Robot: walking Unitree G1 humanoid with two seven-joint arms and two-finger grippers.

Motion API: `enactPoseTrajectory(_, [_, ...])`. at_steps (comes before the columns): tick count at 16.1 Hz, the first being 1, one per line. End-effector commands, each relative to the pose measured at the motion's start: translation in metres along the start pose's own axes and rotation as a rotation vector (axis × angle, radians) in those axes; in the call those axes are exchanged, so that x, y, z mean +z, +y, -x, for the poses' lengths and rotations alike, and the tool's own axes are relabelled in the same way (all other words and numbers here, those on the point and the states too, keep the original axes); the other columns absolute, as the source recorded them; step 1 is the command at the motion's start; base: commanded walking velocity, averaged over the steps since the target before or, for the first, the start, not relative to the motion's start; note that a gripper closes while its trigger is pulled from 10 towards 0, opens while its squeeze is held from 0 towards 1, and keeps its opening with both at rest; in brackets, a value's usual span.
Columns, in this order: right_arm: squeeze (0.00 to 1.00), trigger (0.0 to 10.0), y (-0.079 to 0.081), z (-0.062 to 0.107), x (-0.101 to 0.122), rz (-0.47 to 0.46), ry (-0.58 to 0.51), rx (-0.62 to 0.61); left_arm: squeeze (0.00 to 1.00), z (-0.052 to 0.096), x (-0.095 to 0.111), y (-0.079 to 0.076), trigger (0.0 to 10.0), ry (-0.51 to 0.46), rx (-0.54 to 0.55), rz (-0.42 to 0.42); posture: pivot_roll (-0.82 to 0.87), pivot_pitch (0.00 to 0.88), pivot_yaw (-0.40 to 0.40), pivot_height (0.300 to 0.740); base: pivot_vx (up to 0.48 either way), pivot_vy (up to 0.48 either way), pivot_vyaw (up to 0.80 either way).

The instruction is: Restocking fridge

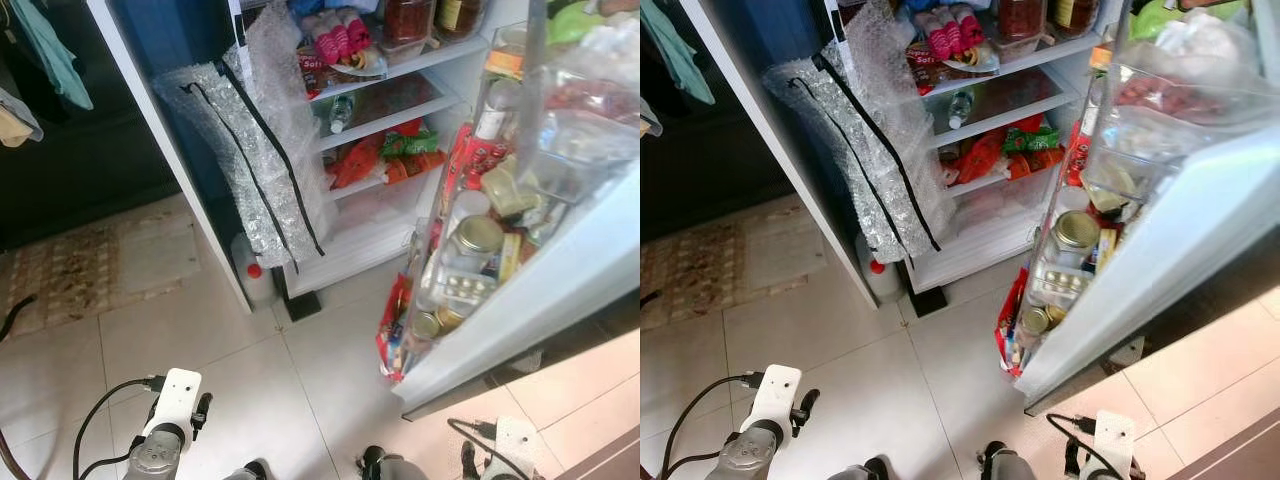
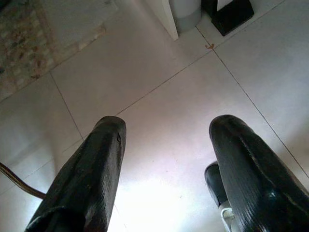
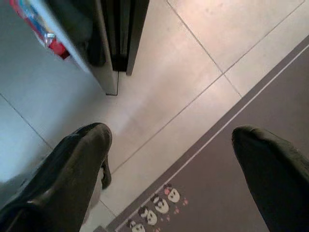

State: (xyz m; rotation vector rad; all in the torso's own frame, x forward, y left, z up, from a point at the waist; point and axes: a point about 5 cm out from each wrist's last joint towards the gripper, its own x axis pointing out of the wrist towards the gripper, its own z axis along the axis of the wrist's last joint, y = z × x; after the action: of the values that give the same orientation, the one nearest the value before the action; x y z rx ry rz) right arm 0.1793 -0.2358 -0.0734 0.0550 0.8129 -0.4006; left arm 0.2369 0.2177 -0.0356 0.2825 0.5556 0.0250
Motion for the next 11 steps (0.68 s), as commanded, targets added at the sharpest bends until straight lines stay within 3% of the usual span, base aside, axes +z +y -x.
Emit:
enactPoseTrajectory(1, [0.00,10.0,-0.003,0.000,0.002,-0.023,-0.017,-0.004,0.00,0.004,-0.010,0.001,10.0,0.026,0.008,0.004,-0.07,0.245,0.021,0.740,0.000,0.000,0.00])
enactPoseTrajectory(8, [0.00,10.0,-0.014,-0.006,0.033,-0.047,-0.138,-0.048,0.00,0.005,-0.010,0.000,10.0,0.022,0.007,0.008,-0.07,0.251,0.017,0.740,0.000,0.000,0.00])
enactPoseTrajectory(11, [0.00,10.0,-0.005,-0.006,0.041,-0.069,-0.182,0.010,0.00,0.005,-0.010,0.000,10.0,0.021,0.003,0.009,-0.07,0.252,0.018,0.740,0.000,0.000,0.00])
